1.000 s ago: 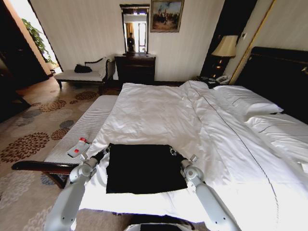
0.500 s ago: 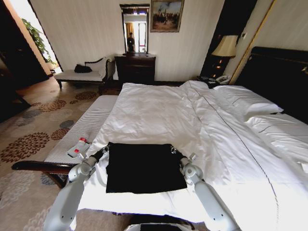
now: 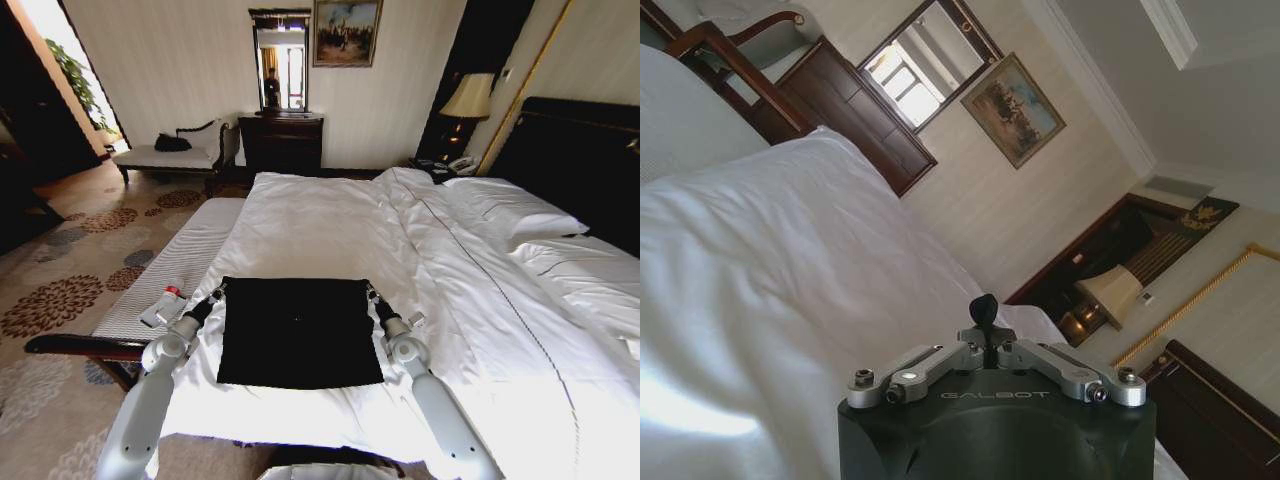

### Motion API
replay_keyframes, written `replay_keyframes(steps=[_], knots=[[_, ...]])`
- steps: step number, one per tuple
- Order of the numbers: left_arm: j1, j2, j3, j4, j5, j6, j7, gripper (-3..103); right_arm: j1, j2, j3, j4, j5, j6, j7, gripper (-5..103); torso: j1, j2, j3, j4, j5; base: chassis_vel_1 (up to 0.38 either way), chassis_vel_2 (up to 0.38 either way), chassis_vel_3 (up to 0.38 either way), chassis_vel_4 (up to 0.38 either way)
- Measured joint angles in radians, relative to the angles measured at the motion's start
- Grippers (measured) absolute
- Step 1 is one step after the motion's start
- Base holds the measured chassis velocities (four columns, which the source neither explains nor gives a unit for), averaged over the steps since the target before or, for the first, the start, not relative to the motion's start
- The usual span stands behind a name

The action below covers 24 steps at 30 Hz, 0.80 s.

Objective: Fold the clothes on the bed.

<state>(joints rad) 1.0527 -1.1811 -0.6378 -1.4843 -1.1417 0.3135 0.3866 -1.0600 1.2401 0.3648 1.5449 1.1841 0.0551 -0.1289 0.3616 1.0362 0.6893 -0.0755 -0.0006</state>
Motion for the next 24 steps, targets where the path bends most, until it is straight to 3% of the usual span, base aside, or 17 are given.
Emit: replay_keyframes(steps=[4, 6, 8, 10, 17, 24], knots=[[0.003, -0.002, -0.005, -0.008, -0.003, -0.003, 0.009, 1, -0.002, 0.002, 0.001, 0.002, 0.004, 0.020, -0.033, 1, 0.000, 0.000, 0.000, 0.0000, 0.0000, 0.000, 0.000, 0.000, 0.000], [0.012, -0.006, -0.018, -0.030, -0.008, -0.012, 0.025, 1, -0.011, 0.002, 0.006, 0.020, 0.006, 0.066, -0.088, 1, 0.000, 0.000, 0.000, -0.0001, 0.0000, 0.000, 0.000, 0.000, 0.000], [0.045, -0.019, -0.056, -0.101, -0.017, -0.027, 0.069, 1, -0.038, -0.001, 0.023, 0.078, 0.015, 0.107, -0.143, 1, 0.000, 0.000, 0.000, -0.0001, 0.0001, 0.000, 0.000, 0.000, 0.000], [0.051, -0.021, -0.061, -0.114, -0.021, -0.028, 0.074, 1, -0.043, -0.002, 0.026, 0.090, 0.020, 0.110, -0.148, 1, 0.000, 0.000, 0.000, 0.0000, 0.0001, 0.000, 0.000, 0.000, 0.000], [0.125, -0.018, -0.128, -0.322, -0.104, -0.028, 0.087, 1, -0.099, -0.035, 0.104, 0.229, 0.060, 0.152, -0.238, 1, 0.000, 0.000, 0.000, -0.0002, 0.0001, 0.000, 0.000, 0.000, 0.000], [0.173, 0.003, -0.175, -0.476, -0.168, -0.011, 0.075, 1, -0.146, -0.042, 0.160, 0.342, 0.079, 0.151, -0.243, 1, 0.000, 0.000, 0.000, -0.0001, 0.0002, 0.000, 0.000, 0.000, 0.000]])
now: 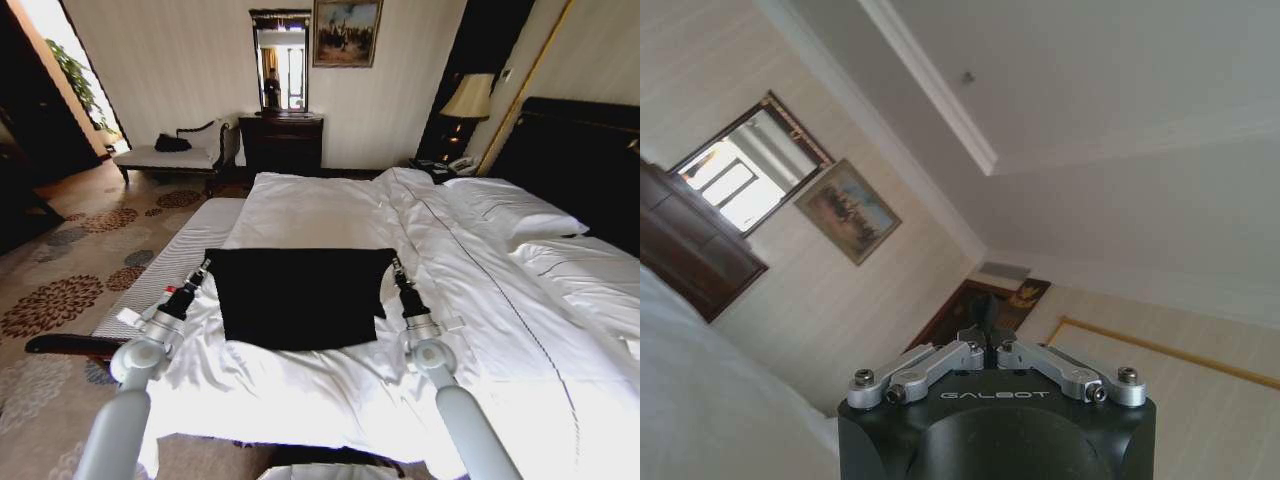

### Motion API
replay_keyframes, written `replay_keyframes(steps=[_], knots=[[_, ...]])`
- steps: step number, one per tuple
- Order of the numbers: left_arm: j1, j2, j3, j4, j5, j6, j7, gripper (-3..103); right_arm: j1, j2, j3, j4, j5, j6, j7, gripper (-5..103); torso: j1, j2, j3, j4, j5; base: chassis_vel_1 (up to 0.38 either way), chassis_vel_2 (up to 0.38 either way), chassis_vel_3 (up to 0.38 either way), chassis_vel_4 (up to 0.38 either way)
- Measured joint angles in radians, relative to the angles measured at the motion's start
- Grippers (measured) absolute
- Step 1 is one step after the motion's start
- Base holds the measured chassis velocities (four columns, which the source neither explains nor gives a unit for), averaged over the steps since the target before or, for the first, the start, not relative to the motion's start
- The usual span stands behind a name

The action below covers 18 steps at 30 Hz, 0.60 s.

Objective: Fold the clothes on the bed.

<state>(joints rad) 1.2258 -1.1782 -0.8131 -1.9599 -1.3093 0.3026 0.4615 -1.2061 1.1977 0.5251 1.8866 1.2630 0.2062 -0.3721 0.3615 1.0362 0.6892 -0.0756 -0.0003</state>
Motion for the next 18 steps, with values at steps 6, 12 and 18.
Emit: replay_keyframes(steps=[6, 12, 18], knots=[[0.062, 0.009, -0.045, -0.121, -0.042, 0.006, -0.014, 1, -0.087, -0.014, 0.069, 0.173, 0.003, -0.012, 0.026, 1, 0.000, 0.000, 0.000, 0.0000, -0.0004, 0.000, 0.000, 0.000, 0.000], [0.149, 0.001, -0.095, -0.271, -0.076, 0.007, -0.029, 1, -0.188, -0.022, 0.149, 0.361, -0.018, -0.027, 0.063, 1, 0.000, 0.000, 0.000, 0.0001, -0.0003, 0.000, 0.000, 0.000, 0.000], [0.162, 0.022, -0.146, -0.354, -0.133, 0.015, -0.123, 1, -0.208, -0.085, 0.209, 0.514, -0.042, -0.124, 0.321, 1, 0.000, 0.000, 0.000, 0.0000, -0.0002, 0.000, 0.000, 0.000, 0.000]])
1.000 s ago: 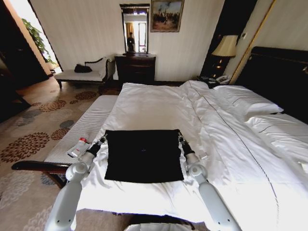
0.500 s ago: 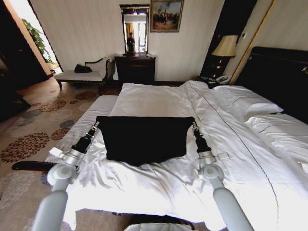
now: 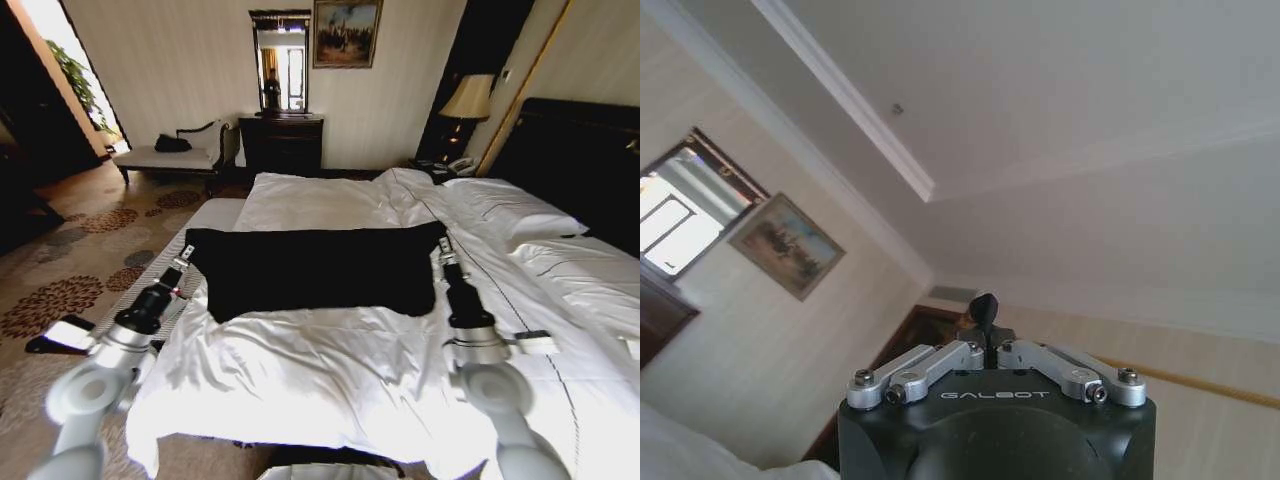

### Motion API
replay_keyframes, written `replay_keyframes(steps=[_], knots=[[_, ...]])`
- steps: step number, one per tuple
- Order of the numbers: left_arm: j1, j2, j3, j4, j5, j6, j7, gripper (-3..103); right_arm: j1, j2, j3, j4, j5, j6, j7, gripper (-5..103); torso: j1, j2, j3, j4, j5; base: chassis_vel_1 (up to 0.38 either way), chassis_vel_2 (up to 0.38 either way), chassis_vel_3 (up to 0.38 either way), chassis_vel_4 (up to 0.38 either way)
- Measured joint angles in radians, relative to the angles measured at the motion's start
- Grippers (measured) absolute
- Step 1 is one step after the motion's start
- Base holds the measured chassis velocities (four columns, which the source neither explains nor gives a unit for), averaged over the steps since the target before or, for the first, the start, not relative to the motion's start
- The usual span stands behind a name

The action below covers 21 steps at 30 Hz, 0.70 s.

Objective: Fold the clothes on the bed.

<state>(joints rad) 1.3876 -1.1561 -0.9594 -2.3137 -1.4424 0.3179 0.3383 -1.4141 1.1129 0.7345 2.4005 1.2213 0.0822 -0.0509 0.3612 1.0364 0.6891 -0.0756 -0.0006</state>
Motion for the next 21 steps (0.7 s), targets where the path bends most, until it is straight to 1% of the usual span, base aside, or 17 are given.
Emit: replay_keyframes(steps=[2, 3, 4, 5, 6, 7, 8, 10, 11, 12, 13, 15, 16, 18, 19, 20, 21], knots=[[-0.033, 0.017, 0.025, 0.046, 0.035, 0.010, -0.032, 1, 0.043, -0.051, -0.031, -0.021, 0.002, -0.074, 0.132, 1, 0.000, 0.000, 0.000, 0.0000, -0.0001, 0.000, 0.000, 0.000, 0.000], [-0.033, 0.017, 0.025, 0.046, 0.035, 0.010, -0.032, 1, 0.043, -0.051, -0.031, -0.021, 0.002, -0.074, 0.132, 1, 0.000, 0.000, 0.000, 0.0000, -0.0001, 0.000, 0.000, 0.000, 0.000], [-0.058, 0.024, 0.051, 0.097, 0.068, 0.016, -0.045, 1, 0.074, -0.075, -0.063, -0.065, -0.009, -0.111, 0.187, 1, 0.000, 0.000, 0.000, 0.0002, 0.0001, 0.000, 0.000, 0.000, 0.000], [-0.093, 0.031, 0.088, 0.169, 0.108, 0.026, -0.058, 1, 0.114, -0.094, -0.106, -0.136, -0.025, -0.144, 0.225, 1, 0.000, 0.000, 0.000, 0.0003, 0.0000, 0.000, 0.000, 0.000, 0.000], [-0.093, 0.031, 0.088, 0.169, 0.108, 0.026, -0.058, 1, 0.114, -0.094, -0.106, -0.136, -0.025, -0.144, 0.225, 1, 0.000, 0.000, 0.000, 0.0003, 0.0000, 0.000, 0.000, 0.000, 0.000], [-0.129, 0.034, 0.123, 0.240, 0.140, 0.033, -0.065, 1, 0.144, -0.103, -0.141, -0.198, -0.039, -0.165, 0.243, 1, 0.000, 0.000, 0.000, 0.0004, -0.0001, 0.000, 0.000, 0.000, 0.000], [-0.164, 0.036, 0.158, 0.307, 0.170, 0.036, -0.071, 1, 0.176, -0.105, -0.182, -0.272, -0.052, -0.183, 0.249, 1, 0.000, 0.000, 0.000, 0.0000, 0.0000, 0.000, 0.000, 0.000, 0.000], [-0.251, 0.035, 0.260, 0.503, 0.259, 0.034, -0.071, 1, 0.268, -0.090, -0.285, -0.478, -0.100, -0.207, 0.262, 1, 0.000, 0.000, 0.000, -0.0007, 0.0004, 0.000, 0.000, 0.000, 0.000], [-0.251, 0.035, 0.260, 0.503, 0.259, 0.034, -0.071, 1, 0.268, -0.090, -0.285, -0.478, -0.100, -0.207, 0.262, 1, 0.000, 0.000, 0.000, -0.0007, 0.0004, 0.000, 0.000, 0.000, 0.000], [-0.289, 0.031, 0.307, 0.602, 0.306, 0.027, -0.068, 1, 0.313, -0.071, -0.333, -0.571, -0.125, -0.209, 0.260, 1, 0.001, 0.000, 0.001, -0.0004, 0.0003, 0.000, 0.000, 0.000, 0.000], [-0.339, 0.021, 0.360, 0.720, 0.369, 0.012, -0.061, 1, 0.371, -0.038, -0.383, -0.689, -0.153, -0.207, 0.254, 1, 0.001, -0.001, 0.001, 0.0000, -0.0003, 0.000, 0.000, 0.000, 0.000], [-0.429, -0.006, 0.428, 0.901, 0.445, -0.015, -0.050, 1, 0.458, 0.028, -0.445, -0.860, -0.185, -0.193, 0.232, 1, 0.001, -0.001, 0.001, 0.0002, 0.0003, 0.000, 0.000, 0.000, 0.000], [-0.429, -0.006, 0.428, 0.901, 0.445, -0.015, -0.050, 1, 0.458, 0.028, -0.445, -0.860, -0.185, -0.193, 0.232, 1, 0.001, -0.001, 0.001, 0.0002, 0.0003, 0.000, 0.000, 0.000, 0.000], [-0.518, -0.042, 0.464, 1.053, 0.471, -0.032, -0.042, 1, 0.539, 0.086, -0.485, -0.977, -0.193, -0.175, 0.203, 1, 0.001, -0.001, 0.001, 0.0000, 0.0000, 0.000, 0.000, 0.000, 0.000], [-0.549, -0.056, 0.472, 1.096, 0.474, -0.039, -0.033, 1, 0.575, 0.102, -0.497, -1.010, -0.194, -0.168, 0.191, 1, 0.001, -0.001, 0.001, 0.0001, -0.0002, 0.000, 0.000, 0.000, 0.000], [-0.575, -0.067, 0.479, 1.123, 0.475, -0.043, -0.023, 1, 0.604, 0.112, -0.507, -1.032, -0.194, -0.162, 0.184, 1, 0.001, -0.001, 0.001, 0.0002, -0.0003, 0.000, 0.000, 0.000, 0.000], [-0.575, -0.067, 0.479, 1.123, 0.475, -0.043, -0.023, 1, 0.604, 0.112, -0.507, -1.032, -0.194, -0.162, 0.184, 1, 0.001, -0.001, 0.001, 0.0002, -0.0003, 0.000, 0.000, 0.000, 0.000]])
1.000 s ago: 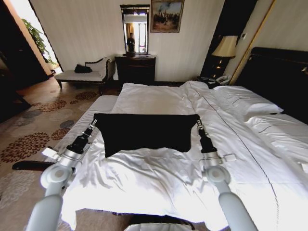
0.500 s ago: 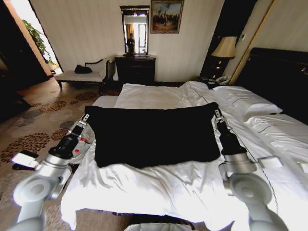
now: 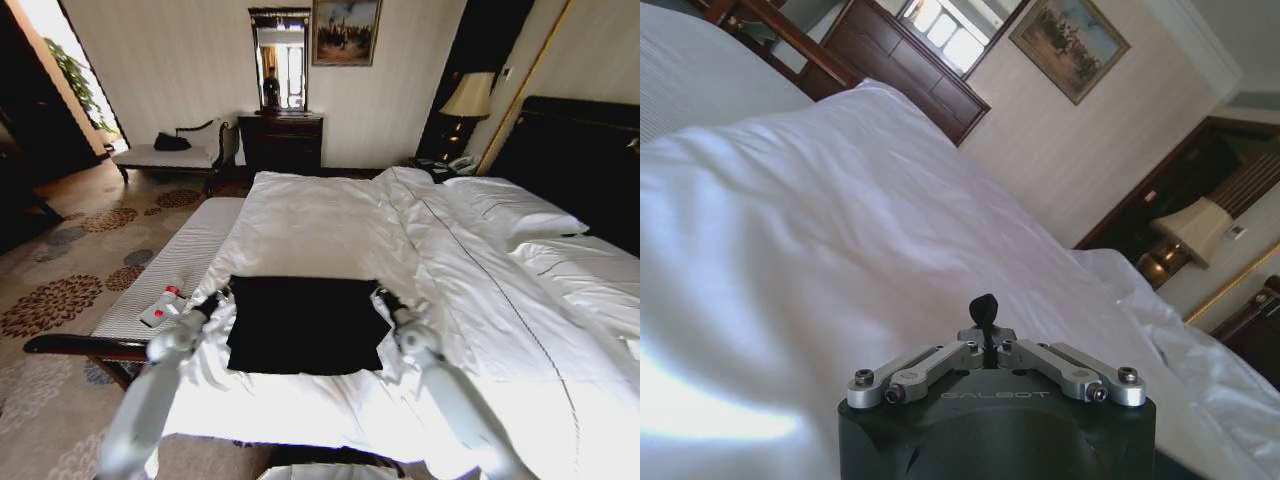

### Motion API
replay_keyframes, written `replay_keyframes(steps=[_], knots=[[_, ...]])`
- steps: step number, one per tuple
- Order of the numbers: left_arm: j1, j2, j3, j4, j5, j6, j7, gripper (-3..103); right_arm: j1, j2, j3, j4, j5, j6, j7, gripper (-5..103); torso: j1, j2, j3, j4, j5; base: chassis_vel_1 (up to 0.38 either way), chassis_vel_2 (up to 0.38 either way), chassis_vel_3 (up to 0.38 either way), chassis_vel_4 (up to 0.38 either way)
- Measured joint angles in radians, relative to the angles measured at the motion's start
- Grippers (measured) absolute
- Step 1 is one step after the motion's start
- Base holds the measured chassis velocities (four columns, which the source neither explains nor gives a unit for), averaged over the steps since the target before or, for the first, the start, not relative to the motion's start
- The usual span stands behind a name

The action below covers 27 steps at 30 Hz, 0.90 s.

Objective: Fold the clothes on the bed.

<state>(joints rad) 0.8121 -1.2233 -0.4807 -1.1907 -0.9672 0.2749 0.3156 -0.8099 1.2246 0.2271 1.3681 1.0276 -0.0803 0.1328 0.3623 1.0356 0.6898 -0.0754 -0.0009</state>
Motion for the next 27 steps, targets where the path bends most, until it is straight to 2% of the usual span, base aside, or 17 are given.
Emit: replay_keyframes(steps=[3, 10, 13, 15, 18, 23, 27], knots=[[-0.051, -0.018, 0.008, 0.026, -0.018, -0.010, 0.038, 1, 0.075, 0.012, -0.026, -0.037, 0.005, 0.015, -0.015, 1, 0.000, 0.000, 0.000, -0.0001, 0.0004, 0.000, 0.000, 0.000, 0.000], [-0.037, -0.026, -0.001, 0.006, -0.048, -0.045, 0.104, 1, 0.095, 0.010, -0.015, -0.022, 0.015, 0.044, -0.033, 1, 0.000, 0.000, 0.000, 0.0000, 0.0005, 0.000, 0.000, 0.000, 0.000], [0.010, -0.027, -0.023, -0.018, -0.070, -0.065, 0.161, 1, 0.046, 0.001, 0.016, 0.004, 0.017, 0.063, -0.034, 1, -0.001, 0.000, 0.000, 0.0000, 0.0005, 0.000, 0.000, 0.000, 0.000], [0.027, -0.026, -0.032, -0.033, -0.086, -0.067, 0.174, 1, 0.023, -0.003, 0.027, 0.017, 0.021, 0.072, -0.035, 1, -0.001, 0.001, -0.001, -0.0001, 0.0004, 0.000, 0.000, 0.000, 0.000], [0.074, -0.002, -0.060, -0.093, -0.140, -0.067, 0.223, 1, -0.052, -0.020, 0.057, 0.055, 0.033, 0.112, -0.069, 1, -0.001, 0.001, -0.001, -0.0007, 0.0005, 0.000, 0.000, 0.000, 0.000], [0.112, 0.027, -0.075, -0.139, -0.154, -0.073, 0.267, 1, -0.096, -0.018, 0.072, 0.078, 0.036, 0.157, -0.108, 1, -0.001, 0.001, -0.001, -0.0004, 0.0003, 0.000, 0.000, 0.000, 0.000], [0.153, 0.039, -0.084, -0.163, -0.142, -0.079, 0.328, 1, -0.109, 0.001, 0.069, 0.095, 0.033, 0.218, -0.161, 0, -0.001, 0.001, -0.001, 0.0002, 0.0002, 0.000, 0.000, 0.000, 0.000]])
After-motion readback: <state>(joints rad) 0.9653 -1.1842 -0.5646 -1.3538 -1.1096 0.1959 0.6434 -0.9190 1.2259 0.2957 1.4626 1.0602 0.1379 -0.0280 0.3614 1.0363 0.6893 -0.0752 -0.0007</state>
